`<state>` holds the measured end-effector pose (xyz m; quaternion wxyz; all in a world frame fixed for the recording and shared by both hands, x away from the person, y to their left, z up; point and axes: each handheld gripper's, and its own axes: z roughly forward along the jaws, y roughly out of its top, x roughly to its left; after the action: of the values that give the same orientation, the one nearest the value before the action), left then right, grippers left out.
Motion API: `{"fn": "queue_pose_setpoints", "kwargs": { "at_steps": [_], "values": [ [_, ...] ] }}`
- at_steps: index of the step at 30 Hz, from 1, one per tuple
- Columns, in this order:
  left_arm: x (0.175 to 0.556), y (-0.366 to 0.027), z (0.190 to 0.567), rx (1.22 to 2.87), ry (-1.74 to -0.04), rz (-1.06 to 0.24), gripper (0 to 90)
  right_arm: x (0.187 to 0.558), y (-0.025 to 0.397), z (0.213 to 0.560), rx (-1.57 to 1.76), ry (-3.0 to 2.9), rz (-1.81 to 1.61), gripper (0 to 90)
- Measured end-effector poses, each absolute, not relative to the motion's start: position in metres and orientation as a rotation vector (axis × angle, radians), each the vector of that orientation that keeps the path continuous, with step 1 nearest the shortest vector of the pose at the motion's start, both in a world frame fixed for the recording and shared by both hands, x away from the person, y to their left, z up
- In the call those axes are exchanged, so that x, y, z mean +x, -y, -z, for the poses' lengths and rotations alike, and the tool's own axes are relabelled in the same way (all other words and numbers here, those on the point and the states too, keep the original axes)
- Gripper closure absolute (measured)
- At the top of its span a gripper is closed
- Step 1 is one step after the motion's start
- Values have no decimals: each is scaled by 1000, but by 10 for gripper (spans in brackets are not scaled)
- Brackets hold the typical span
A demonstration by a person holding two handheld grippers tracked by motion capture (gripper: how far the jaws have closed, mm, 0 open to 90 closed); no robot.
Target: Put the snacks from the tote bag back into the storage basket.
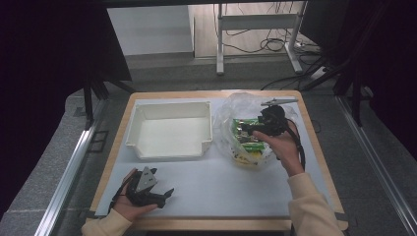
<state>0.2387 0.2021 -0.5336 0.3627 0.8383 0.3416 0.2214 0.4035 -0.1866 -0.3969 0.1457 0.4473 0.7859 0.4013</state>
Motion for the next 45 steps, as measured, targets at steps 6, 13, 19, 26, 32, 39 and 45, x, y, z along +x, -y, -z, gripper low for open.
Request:
{"fn": "queue_pose_setpoints", "kwargs": {
  "at_steps": [6, 13, 19, 26, 32, 39, 45],
  "values": [
    [239, -202, 534, 2160, -882, -569, 91, 417, 193, 403, 1343, -2260, -1126, 254],
    [239, -202, 534, 2161, -883, -570, 91, 427, 198, 410, 1400, -2262, -1098, 265],
    [239, -202, 534, 2172, -879, -569, 91, 435, 203, 414, 1435, -2262, -1074, 278],
    [239, -202, 534, 2171, -879, -570, 91, 441, 208, 418, 1475, -2261, -1062, 295],
    [239, -202, 534, 2163, -881, -570, 91, 448, 208, 422, 1499, -2258, -1029, 307],
    [239, -202, 534, 2172, -877, -570, 91, 456, 209, 429, 1524, -2274, -989, 336],
    [238, -202, 534, 2166, -879, -568, 91, 462, 211, 435, 1556, -2278, -950, 343]
  ]
}}
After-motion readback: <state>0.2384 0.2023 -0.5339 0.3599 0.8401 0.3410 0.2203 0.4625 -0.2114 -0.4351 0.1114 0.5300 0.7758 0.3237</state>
